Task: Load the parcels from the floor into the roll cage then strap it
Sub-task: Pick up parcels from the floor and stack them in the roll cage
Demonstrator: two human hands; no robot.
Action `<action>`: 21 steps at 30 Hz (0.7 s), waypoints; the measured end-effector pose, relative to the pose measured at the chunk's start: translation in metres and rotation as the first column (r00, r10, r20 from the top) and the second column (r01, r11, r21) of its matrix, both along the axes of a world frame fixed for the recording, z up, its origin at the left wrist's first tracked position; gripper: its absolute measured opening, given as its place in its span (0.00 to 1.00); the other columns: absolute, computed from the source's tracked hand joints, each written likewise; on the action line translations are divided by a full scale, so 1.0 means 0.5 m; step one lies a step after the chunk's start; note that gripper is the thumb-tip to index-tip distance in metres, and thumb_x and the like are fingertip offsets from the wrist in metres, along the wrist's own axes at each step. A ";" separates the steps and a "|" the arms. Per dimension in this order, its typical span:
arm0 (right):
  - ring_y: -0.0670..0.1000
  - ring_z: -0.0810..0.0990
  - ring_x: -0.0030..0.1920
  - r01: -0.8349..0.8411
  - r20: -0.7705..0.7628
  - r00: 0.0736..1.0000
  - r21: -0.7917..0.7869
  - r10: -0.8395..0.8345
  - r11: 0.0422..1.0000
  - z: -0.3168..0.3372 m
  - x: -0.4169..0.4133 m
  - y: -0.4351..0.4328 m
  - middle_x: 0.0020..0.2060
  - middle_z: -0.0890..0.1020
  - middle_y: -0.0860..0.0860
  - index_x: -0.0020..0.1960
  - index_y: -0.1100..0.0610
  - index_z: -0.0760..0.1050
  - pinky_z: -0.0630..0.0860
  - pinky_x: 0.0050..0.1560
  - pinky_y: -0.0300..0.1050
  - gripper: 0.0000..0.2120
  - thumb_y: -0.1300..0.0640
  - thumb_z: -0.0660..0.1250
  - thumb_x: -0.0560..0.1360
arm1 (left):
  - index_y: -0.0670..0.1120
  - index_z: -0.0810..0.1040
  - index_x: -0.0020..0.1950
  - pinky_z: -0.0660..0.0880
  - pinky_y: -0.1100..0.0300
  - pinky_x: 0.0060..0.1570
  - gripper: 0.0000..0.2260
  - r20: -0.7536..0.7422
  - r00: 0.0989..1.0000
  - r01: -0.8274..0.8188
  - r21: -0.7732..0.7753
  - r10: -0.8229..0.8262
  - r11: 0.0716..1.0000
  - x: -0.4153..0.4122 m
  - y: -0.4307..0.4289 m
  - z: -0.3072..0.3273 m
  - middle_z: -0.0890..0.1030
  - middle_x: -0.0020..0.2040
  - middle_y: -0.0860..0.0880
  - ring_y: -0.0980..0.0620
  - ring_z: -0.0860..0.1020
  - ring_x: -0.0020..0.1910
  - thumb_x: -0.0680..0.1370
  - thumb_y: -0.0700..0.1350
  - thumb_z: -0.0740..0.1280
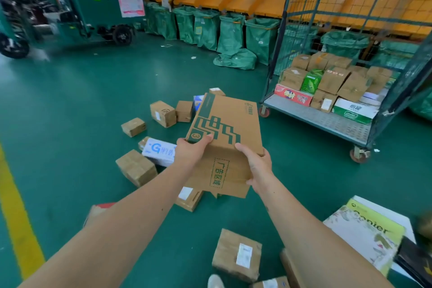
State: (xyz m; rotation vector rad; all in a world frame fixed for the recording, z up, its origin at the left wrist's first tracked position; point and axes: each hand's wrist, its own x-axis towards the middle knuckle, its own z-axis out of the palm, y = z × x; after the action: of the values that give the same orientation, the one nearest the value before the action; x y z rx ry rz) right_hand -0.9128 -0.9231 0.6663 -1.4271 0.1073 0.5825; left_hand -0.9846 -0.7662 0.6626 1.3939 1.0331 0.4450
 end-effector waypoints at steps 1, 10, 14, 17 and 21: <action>0.54 0.76 0.59 0.018 -0.012 1.000 -0.002 -0.018 1.000 0.001 0.050 0.018 0.61 0.78 0.49 0.70 0.48 0.66 0.72 0.58 0.58 0.40 0.46 0.81 0.64 | 0.45 0.67 0.64 0.76 0.45 0.57 0.41 -0.009 1.000 0.013 -0.003 -0.013 1.000 0.052 0.019 0.002 0.77 0.56 0.47 0.46 0.77 0.54 0.60 0.65 0.75; 0.52 0.78 0.55 0.098 0.006 0.995 -0.032 -0.098 0.995 0.038 0.426 0.163 0.57 0.79 0.49 0.66 0.47 0.68 0.75 0.54 0.58 0.34 0.49 0.80 0.66 | 0.45 0.69 0.62 0.78 0.45 0.56 0.44 -0.006 0.995 0.097 -0.016 -0.097 0.995 0.441 0.170 0.039 0.78 0.55 0.47 0.46 0.79 0.52 0.53 0.68 0.74; 0.52 0.78 0.53 0.143 -0.022 0.989 -0.025 -0.144 0.989 0.035 0.514 0.197 0.56 0.79 0.50 0.64 0.48 0.68 0.74 0.52 0.56 0.30 0.50 0.80 0.67 | 0.45 0.68 0.62 0.78 0.45 0.56 0.41 -0.027 0.989 0.145 -0.013 -0.145 0.989 0.547 0.215 0.042 0.78 0.55 0.47 0.46 0.79 0.53 0.57 0.66 0.75; 0.51 0.77 0.51 0.183 -0.038 0.982 -0.018 -0.184 0.983 0.034 0.587 0.222 0.54 0.79 0.49 0.62 0.47 0.68 0.71 0.53 0.57 0.29 0.50 0.79 0.68 | 0.45 0.68 0.63 0.77 0.45 0.57 0.42 -0.056 0.978 0.199 -0.013 -0.200 0.980 0.637 0.245 0.039 0.77 0.56 0.46 0.45 0.78 0.54 0.57 0.67 0.74; 0.51 0.77 0.52 0.254 -0.038 0.966 -0.023 -0.255 0.967 0.026 0.683 0.251 0.55 0.79 0.49 0.64 0.48 0.67 0.71 0.52 0.56 0.30 0.50 0.79 0.68 | 0.45 0.67 0.64 0.76 0.43 0.58 0.44 -0.070 0.958 0.278 -0.027 -0.279 0.960 0.763 0.281 0.030 0.77 0.58 0.46 0.45 0.78 0.55 0.56 0.68 0.74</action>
State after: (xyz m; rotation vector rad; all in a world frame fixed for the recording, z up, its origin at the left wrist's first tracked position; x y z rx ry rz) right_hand -0.5712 -0.7977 0.6794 -1.3926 0.3246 0.3992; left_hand -0.6031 -0.6256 0.6774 1.5226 0.8787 0.1779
